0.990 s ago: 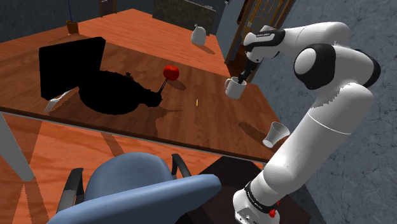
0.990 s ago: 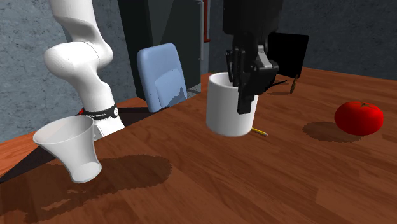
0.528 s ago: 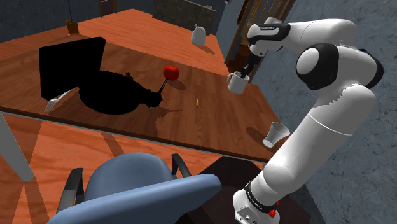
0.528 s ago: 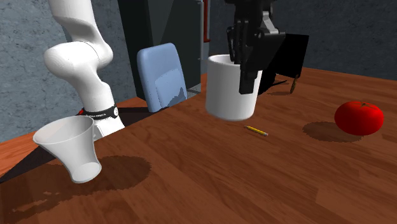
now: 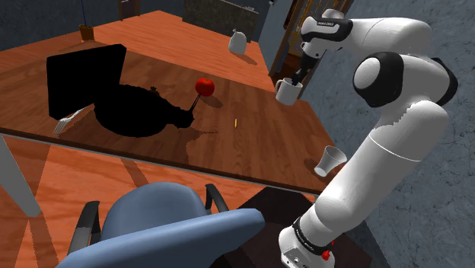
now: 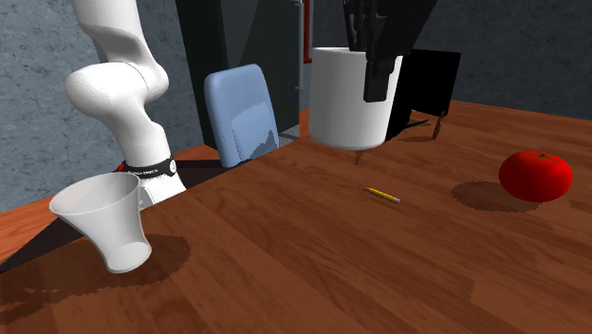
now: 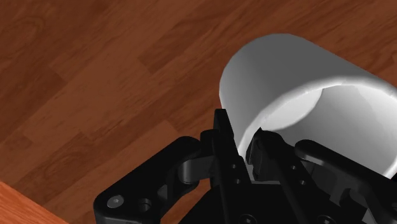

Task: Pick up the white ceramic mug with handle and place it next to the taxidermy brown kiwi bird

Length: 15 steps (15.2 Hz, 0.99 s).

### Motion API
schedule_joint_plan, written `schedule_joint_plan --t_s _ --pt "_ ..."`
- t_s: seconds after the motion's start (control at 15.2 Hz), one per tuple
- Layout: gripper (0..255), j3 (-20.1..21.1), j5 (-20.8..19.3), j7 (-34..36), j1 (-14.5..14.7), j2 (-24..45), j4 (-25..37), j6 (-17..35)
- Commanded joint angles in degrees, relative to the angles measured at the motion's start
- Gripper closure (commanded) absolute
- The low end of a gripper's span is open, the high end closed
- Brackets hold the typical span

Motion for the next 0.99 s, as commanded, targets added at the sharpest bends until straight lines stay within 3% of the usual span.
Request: schedule_joint_plan --t_s 0.0,0.92 --pt "255 0.0 0.0 0.1 0.0 0.0 1.7 -1.7" --pt "255 -0.6 1.9 -0.6 -1.6 3.4 16.6 -13.7"
